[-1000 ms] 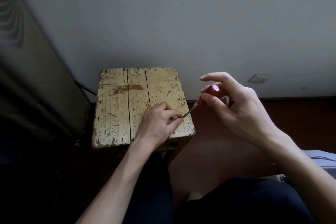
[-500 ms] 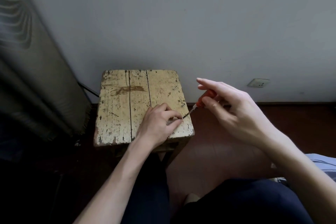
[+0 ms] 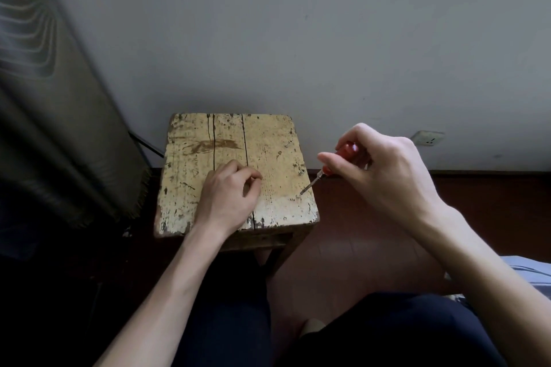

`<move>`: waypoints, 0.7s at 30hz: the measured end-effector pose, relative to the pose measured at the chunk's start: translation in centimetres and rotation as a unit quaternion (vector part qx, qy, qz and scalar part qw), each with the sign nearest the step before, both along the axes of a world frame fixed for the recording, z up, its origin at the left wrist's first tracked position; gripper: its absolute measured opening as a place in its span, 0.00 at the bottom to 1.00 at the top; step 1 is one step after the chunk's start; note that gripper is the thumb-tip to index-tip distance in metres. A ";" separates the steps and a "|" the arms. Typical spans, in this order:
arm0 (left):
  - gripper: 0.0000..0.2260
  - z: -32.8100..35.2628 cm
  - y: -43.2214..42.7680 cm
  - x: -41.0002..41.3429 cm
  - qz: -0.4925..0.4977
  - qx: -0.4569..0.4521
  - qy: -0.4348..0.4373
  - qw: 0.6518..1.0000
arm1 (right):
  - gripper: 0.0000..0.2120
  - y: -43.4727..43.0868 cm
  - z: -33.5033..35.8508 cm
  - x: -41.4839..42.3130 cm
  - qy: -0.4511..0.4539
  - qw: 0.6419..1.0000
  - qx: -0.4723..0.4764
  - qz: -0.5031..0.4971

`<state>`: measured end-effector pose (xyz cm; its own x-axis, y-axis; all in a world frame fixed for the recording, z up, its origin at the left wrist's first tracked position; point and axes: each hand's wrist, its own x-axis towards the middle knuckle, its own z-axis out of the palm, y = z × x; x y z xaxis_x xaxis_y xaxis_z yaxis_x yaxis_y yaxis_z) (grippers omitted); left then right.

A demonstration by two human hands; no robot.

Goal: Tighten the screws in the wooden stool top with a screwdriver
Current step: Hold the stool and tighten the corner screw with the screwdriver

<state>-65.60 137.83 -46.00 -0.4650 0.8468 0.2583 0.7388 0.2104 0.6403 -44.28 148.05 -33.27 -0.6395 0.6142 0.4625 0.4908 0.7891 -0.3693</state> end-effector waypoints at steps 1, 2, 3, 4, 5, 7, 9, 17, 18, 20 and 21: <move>0.08 0.1 0.0 0.0 -0.003 -0.001 -0.003 1.000 | 0.18 0.1 0.0 -0.1 -0.006 1.000 0.000 -0.015; 0.08 0.3 -0.1 0.0 -0.008 0.001 -0.011 1.000 | 0.17 0.1 -0.1 -0.2 -0.017 1.000 -0.001 -0.025; 0.08 0.6 -0.2 -0.1 -0.012 0.006 -0.022 1.000 | 0.16 0.2 -0.1 -0.1 -0.030 0.999 -0.004 -0.028; 0.08 0.9 -0.5 -0.4 -0.009 0.014 -0.032 0.999 | 0.13 0.2 0.0 0.0 -0.041 0.999 -0.014 -0.019; 0.09 1.1 -1.0 -0.9 0.010 0.021 -0.035 0.999 | 0.10 0.1 0.1 0.0 -0.049 0.998 -0.035 -0.001; 0.12 1.4 -2.0 -2.7 0.088 0.012 -0.015 0.996 | 0.08 0.0 0.7 0.3 -0.063 0.992 -0.099 0.047; 0.20 1.3 -3.0 -4.8 0.171 -0.041 -0.001 0.984 | 0.08 0.2 1.4 0.8 -0.080 0.982 -0.147 0.086; 0.39 -0.2 -3.6 -6.9 0.195 -0.154 -0.142 0.958 | 0.06 1.2 1.5 1.4 -0.120 0.986 -0.101 0.050; 0.40 -0.4 -3.6 -7.0 0.194 -0.158 -0.142 0.958 | 0.06 1.1 1.4 1.4 -0.117 0.987 -0.096 0.046; 0.40 -0.5 -3.5 -7.3 0.195 -0.158 -0.145 0.957 | 0.07 1.0 1.3 1.4 -0.107 0.989 -0.097 0.039; 0.40 -0.6 -3.5 -7.3 0.195 -0.157 -0.148 0.957 | 0.08 0.9 1.2 1.3 -0.104 0.989 -0.096 0.033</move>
